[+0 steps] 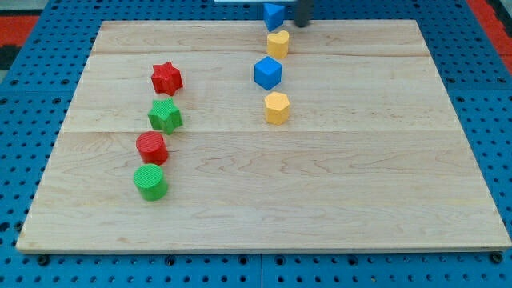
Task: Move the blue cube towards top left
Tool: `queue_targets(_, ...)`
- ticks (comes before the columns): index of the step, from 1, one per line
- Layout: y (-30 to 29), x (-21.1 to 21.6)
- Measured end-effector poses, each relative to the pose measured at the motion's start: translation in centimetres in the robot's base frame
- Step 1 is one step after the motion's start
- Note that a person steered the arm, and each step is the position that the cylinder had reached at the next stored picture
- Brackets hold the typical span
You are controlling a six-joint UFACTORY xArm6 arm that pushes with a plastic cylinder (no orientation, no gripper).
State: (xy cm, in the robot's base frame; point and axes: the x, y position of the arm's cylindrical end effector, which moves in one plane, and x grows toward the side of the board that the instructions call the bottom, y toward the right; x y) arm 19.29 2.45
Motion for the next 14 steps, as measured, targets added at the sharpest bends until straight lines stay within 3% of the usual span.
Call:
queue_targets(2,-13.0,0.0)
queue_targets(3,-12.0,0.2)
queue_targets(5,9.1,1.7)
queue_targets(6,12.5,8.6)
queue_targets(7,5.2,11.7)
queue_targets(8,1.4,12.3)
queue_targets(9,3.1,13.9)
queue_targets(10,-2.8,14.8)
queue_targets(12,-10.8,6.5)
queue_targets(13,-8.6,10.5)
queue_targets(14,-13.5,11.6)
